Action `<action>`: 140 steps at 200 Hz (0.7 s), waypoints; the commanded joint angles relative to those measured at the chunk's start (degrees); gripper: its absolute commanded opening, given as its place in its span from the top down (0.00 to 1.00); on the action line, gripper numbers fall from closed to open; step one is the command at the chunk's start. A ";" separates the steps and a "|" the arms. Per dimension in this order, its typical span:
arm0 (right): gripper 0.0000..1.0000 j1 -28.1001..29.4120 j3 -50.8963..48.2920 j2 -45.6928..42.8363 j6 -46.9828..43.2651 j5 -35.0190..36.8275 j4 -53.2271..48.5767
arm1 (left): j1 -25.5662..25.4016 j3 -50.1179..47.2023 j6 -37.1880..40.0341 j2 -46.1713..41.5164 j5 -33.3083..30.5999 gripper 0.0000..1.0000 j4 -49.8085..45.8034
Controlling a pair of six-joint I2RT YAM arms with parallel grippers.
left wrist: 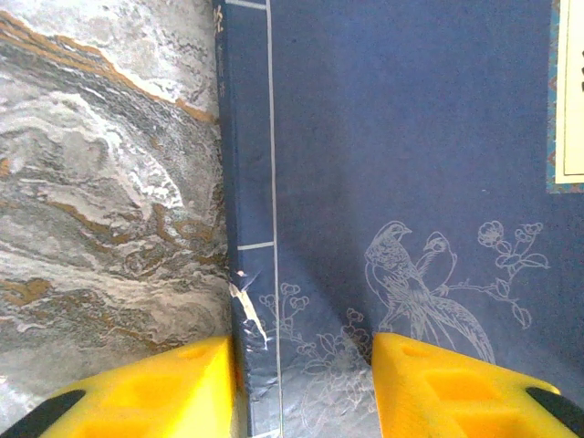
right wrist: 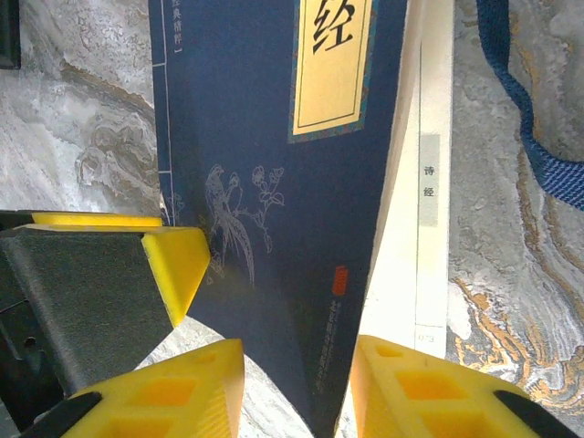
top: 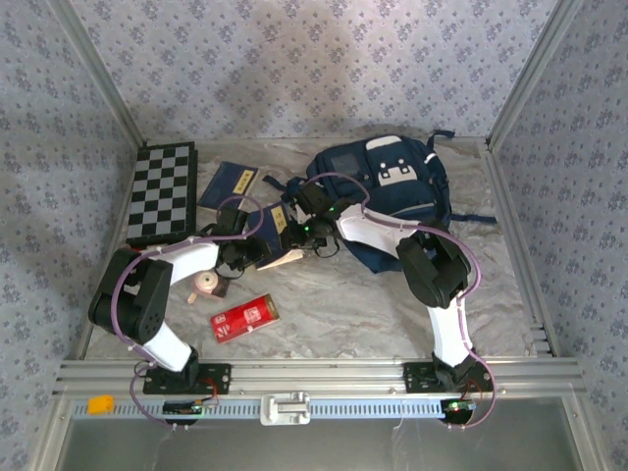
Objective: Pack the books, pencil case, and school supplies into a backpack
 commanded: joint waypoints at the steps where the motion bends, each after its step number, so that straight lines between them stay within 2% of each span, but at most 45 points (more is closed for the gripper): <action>1: 0.67 -0.26 0.79 0.83 -0.58 -1.47 -0.50 | -0.58 0.40 0.57 1.11 -0.77 0.57 -0.98; 29: 0.73 -0.22 0.87 0.89 -0.40 -1.25 -0.56 | -0.59 0.75 0.71 1.18 -0.82 0.57 -1.57; 74: 0.94 -0.31 0.63 -1.50 -0.06 -2.46 0.51 | 0.00 1.58 1.32 -0.31 -0.61 0.56 -2.37; 104: 1.00 -0.27 -0.73 -5.53 0.53 -3.48 2.57 | 1.98 1.63 1.68 -4.37 0.74 0.52 -3.40; 140: 1.00 -0.32 -3.72 -12.55 1.59 -4.84 5.36 | 6.00 0.85 2.25 -11.92 4.27 0.41 -4.59</action>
